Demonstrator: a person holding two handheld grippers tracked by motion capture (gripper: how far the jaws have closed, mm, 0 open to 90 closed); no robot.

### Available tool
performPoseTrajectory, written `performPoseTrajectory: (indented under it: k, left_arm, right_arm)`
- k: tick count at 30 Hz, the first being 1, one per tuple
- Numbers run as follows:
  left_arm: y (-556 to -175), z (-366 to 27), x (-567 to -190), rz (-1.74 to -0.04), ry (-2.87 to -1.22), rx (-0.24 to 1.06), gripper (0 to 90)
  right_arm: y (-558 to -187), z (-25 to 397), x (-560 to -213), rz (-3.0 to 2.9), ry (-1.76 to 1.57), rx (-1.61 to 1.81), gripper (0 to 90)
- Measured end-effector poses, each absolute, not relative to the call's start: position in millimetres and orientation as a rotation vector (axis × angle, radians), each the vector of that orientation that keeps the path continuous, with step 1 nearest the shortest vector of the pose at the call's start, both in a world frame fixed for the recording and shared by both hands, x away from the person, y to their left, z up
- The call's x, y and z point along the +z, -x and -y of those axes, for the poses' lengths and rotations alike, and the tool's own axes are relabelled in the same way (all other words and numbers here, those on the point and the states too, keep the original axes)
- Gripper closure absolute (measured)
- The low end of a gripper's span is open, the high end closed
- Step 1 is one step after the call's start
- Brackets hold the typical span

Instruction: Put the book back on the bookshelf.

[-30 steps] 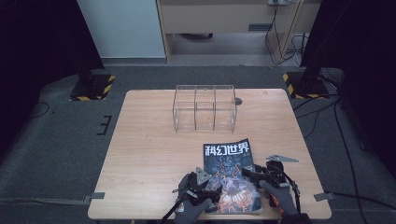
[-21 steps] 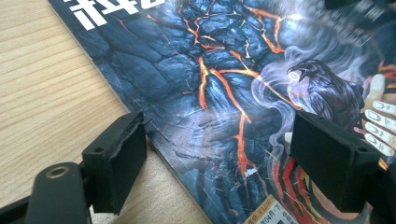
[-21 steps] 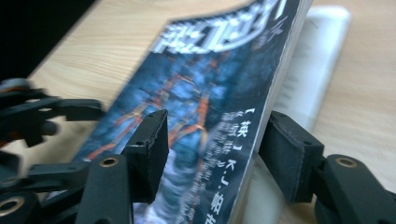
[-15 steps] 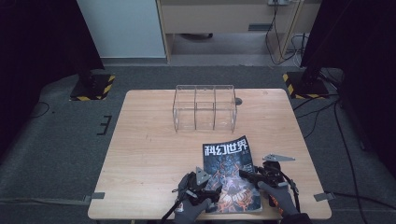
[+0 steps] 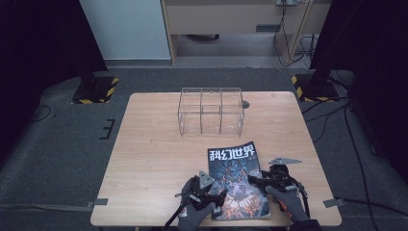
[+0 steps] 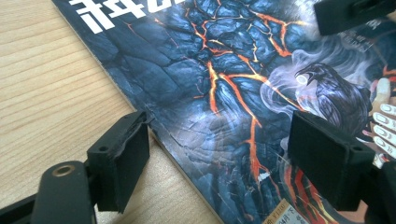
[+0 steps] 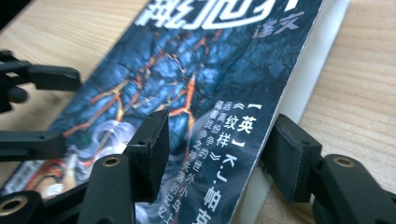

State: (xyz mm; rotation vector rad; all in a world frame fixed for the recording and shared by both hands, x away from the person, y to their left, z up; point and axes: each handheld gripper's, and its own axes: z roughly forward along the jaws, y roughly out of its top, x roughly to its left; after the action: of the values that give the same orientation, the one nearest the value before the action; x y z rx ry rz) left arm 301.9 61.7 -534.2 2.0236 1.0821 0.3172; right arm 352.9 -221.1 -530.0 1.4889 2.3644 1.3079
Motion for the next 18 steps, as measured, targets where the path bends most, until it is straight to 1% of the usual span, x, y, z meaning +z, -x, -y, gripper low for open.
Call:
performPoseTrajectory:
  k: [4,5,6,8,11,14,18]
  left_arm:
    - [-302.2,-61.3,-534.2,-1.079,-2.030,0.324,20.0]
    - [-302.2,-61.1,-534.2,-1.077,-2.031,0.325,20.0]
    - [-302.1,-60.8,-534.2,-1.076,-2.034,0.327,20.1]
    - [-302.1,-60.9,-534.2,-1.077,-2.033,0.327,20.0]
    - [-302.4,-61.4,-534.2,-1.074,-2.034,0.325,20.2]
    - [-302.7,-61.8,-534.1,-1.073,-2.034,0.323,20.2]
    - [-304.4,-65.0,-534.3,-1.080,-2.009,0.293,20.4]
  right_arm:
    - [-352.8,221.4,-529.2,-2.347,-1.511,1.288,54.1]
    - [-352.6,221.7,-528.3,-2.345,-1.517,1.289,56.8]
    - [-351.7,221.8,-525.5,-2.338,-1.510,1.304,61.6]
    - [-352.0,221.7,-524.7,-2.344,-1.498,1.315,62.3]
    - [-352.9,219.6,-525.5,-2.356,-1.485,1.297,60.0]
    - [-355.6,217.2,-529.2,-2.375,-1.491,1.281,54.2]
    - [-357.0,214.0,-529.1,-2.367,-1.486,1.275,51.1]
